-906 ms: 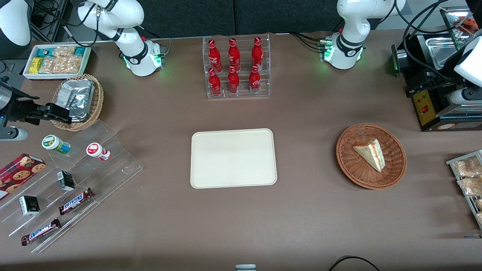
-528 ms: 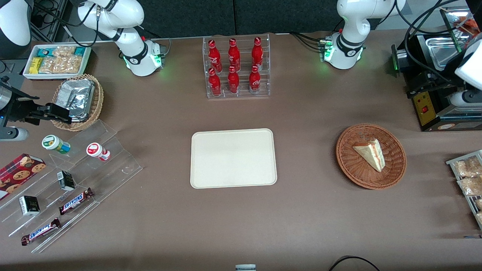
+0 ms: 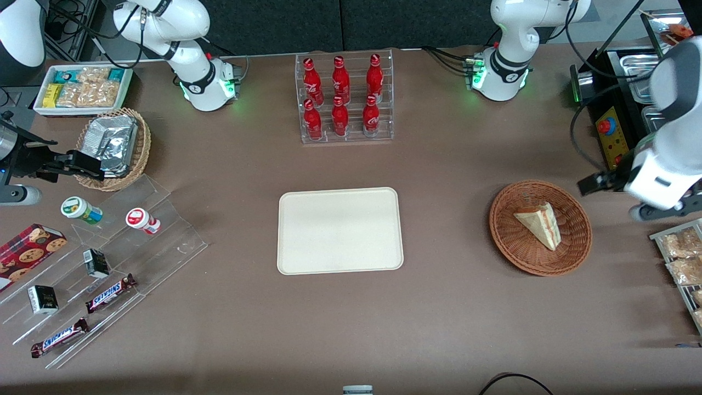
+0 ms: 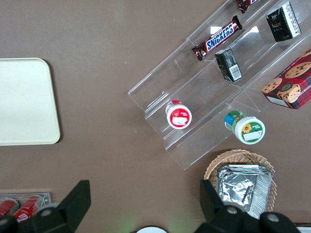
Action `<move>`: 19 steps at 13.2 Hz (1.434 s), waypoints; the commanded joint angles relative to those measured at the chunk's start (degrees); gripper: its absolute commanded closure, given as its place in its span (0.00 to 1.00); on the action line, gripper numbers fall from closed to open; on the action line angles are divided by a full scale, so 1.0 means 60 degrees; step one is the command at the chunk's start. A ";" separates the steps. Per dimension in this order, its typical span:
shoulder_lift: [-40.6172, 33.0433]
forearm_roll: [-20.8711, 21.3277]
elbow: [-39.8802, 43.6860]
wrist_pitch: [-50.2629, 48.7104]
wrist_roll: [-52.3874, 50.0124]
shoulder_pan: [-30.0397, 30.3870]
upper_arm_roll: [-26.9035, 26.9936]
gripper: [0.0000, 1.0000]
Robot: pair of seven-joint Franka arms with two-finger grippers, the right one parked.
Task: Place sandwich from basket to tray
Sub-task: 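Lower the left gripper over the wrapped sandwich in the wicker basket and close it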
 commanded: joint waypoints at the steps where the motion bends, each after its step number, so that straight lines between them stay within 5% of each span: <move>1: -0.0384 0.0119 -0.2155 0.2254 -0.1402 0.0069 0.0085 0.00; 7: 0.0008 0.0031 -0.4227 0.5818 -0.4200 0.0217 0.0085 0.00; 19: 0.0903 0.0060 -0.5121 0.7405 -0.4614 0.0085 0.0056 0.00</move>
